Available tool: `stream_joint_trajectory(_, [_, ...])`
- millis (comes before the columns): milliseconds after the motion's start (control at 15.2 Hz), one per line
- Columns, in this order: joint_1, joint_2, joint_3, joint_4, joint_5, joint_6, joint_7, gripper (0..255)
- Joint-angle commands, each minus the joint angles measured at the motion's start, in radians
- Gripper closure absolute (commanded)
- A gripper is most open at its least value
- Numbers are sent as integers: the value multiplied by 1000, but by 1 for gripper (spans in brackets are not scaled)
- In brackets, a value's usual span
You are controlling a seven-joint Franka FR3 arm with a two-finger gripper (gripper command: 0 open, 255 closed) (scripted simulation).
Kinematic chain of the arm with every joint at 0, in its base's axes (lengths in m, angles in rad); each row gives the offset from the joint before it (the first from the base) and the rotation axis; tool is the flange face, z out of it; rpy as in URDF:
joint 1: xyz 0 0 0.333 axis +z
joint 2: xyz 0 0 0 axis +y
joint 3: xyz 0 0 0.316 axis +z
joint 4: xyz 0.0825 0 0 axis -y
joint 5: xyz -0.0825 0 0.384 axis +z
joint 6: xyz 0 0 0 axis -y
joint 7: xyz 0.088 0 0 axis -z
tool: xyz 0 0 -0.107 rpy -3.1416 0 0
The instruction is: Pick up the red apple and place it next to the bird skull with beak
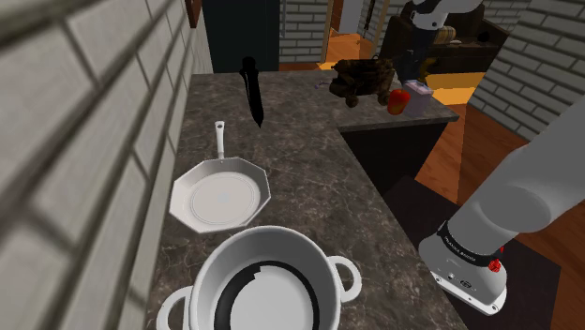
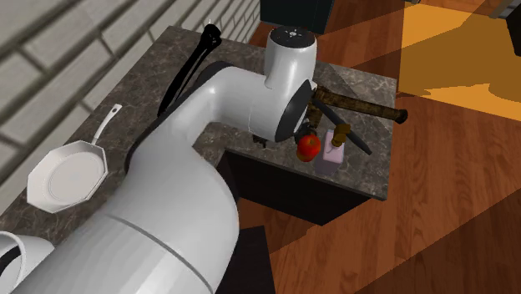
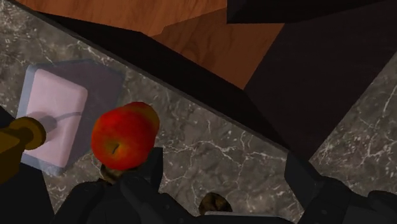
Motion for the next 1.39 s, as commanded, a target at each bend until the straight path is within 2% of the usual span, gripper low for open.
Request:
stream_joint_trajectory(0, [-8, 84, -27, 56, 32, 15, -64, 0])
stream_joint_trajectory(264, [-50, 254, -58, 185, 111, 27, -187, 0])
stream_joint_trajectory(528, [-121, 428, -59, 339, 191, 18, -296, 0])
stream_joint_trajectory(594, [-128, 440, -56, 351, 195, 17, -302, 0])
stream_joint_trajectory(1056, [-140, 475, -46, 293, 219, 106, -318, 0])
stream_joint_trajectory(1320, [-140, 475, -46, 293, 219, 106, -318, 0])
